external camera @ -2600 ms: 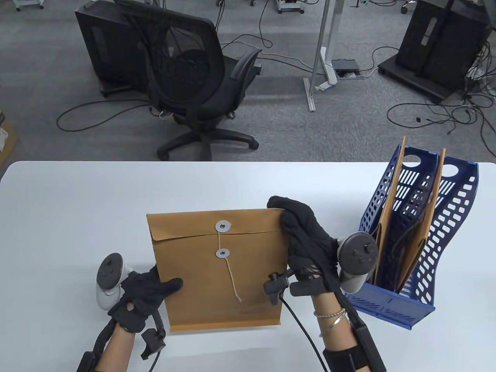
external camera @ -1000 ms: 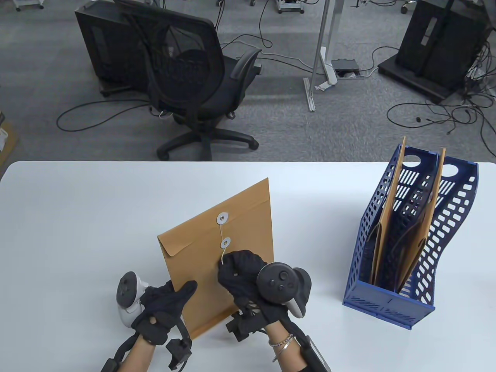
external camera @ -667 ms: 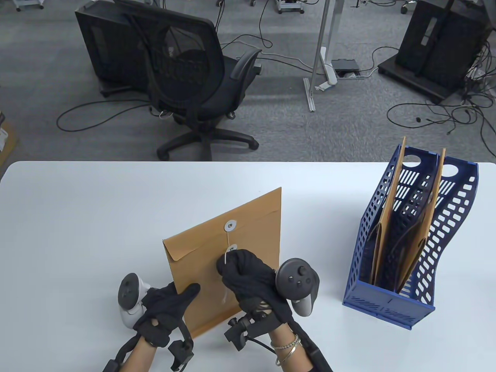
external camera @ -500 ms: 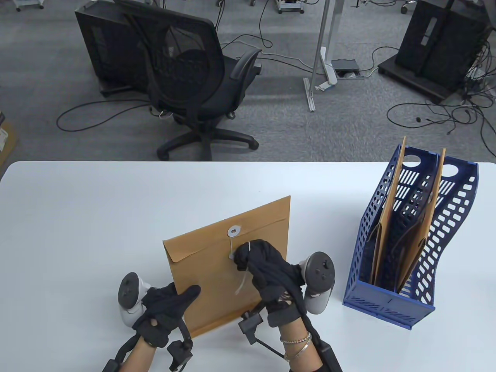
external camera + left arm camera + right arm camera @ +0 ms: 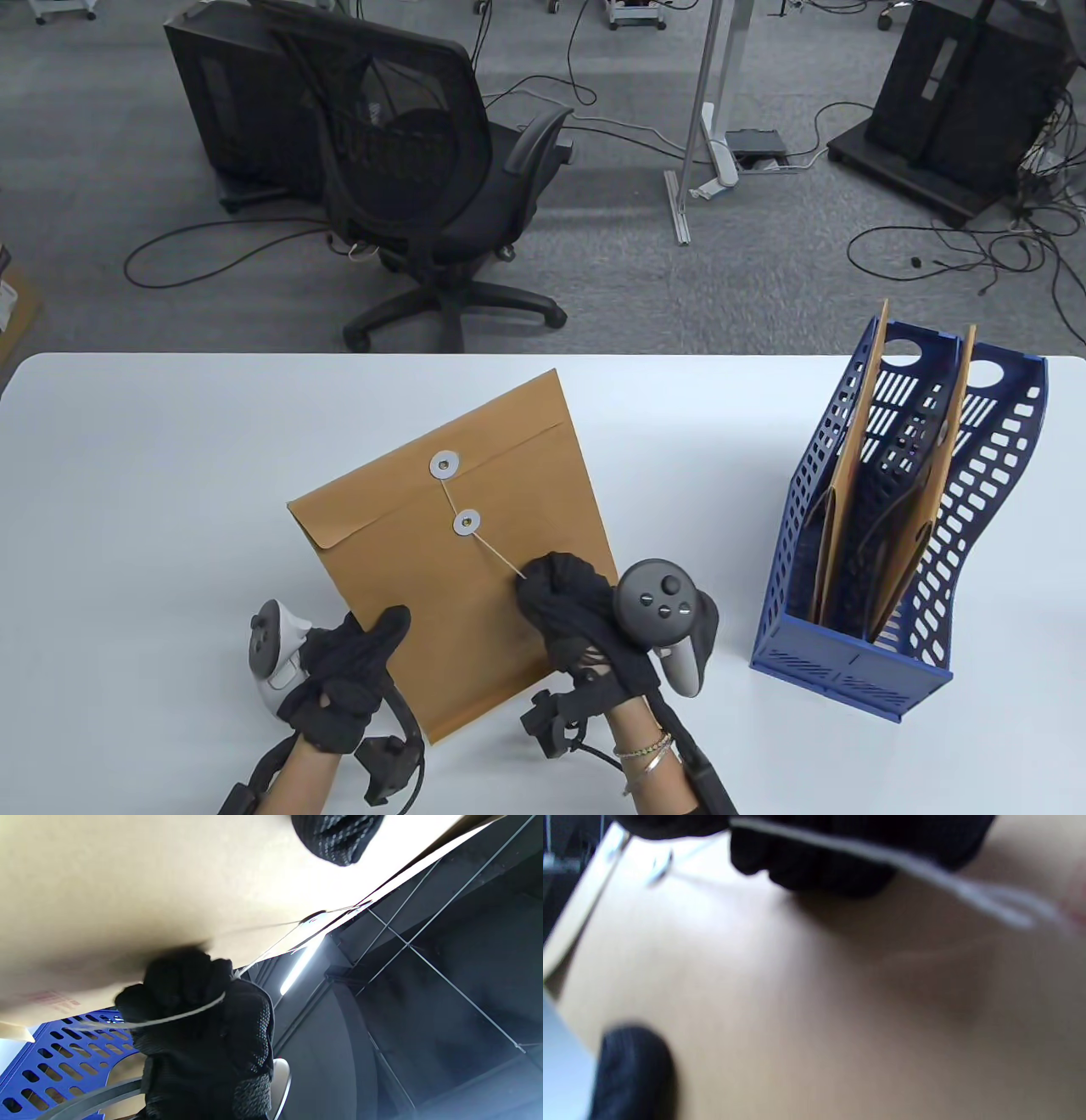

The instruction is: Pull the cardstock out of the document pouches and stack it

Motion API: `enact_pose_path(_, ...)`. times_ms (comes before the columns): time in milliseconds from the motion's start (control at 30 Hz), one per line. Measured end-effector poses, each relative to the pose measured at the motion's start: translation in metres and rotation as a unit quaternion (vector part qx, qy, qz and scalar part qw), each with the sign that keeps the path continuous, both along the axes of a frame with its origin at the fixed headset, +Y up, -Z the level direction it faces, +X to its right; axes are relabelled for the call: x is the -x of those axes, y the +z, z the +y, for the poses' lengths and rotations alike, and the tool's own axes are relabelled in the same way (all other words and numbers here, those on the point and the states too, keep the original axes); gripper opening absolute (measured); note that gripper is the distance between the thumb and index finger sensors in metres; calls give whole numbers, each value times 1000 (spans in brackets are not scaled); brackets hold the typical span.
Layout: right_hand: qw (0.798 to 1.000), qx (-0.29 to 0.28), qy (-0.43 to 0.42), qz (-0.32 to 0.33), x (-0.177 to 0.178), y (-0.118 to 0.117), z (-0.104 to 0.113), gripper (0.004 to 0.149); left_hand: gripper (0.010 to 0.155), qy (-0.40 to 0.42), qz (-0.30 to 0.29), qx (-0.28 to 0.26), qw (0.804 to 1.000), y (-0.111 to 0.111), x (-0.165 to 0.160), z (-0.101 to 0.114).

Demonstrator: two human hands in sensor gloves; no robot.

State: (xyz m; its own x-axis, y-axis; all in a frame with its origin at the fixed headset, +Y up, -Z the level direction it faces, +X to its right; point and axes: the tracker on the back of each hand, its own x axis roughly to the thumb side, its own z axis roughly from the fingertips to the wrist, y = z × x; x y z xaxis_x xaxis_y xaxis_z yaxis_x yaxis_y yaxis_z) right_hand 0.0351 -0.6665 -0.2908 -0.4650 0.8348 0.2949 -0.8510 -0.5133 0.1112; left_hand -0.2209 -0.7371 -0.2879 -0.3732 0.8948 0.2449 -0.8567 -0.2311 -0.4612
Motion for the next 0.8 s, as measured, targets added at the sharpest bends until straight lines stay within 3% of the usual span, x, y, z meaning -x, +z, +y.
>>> enact_pose_path(167,994,-53,91,41,37,15,-3,41,50,-36,17,5,999,0,0,0)
enact_pose_path(367,984,-104,139,39,43,23,5,41,49,-79,20,1,997,-10,-3,5)
enact_pose_path(600,993,-13,108,40,11,3,6,46,49,-87,16,15,996,-34,-6,11)
enact_pose_path(667,994,0,113,5,-5,0,12,64,49,-43,19,27,999,-39,-6,11)
enact_pose_path(733,990,-60,100,-81,-22,1,20,67,51,-14,6,29,999,-44,-6,10)
enact_pose_path(800,972,-125,136,-147,-36,4,33,66,51,-15,-20,23,999,-47,-5,9)
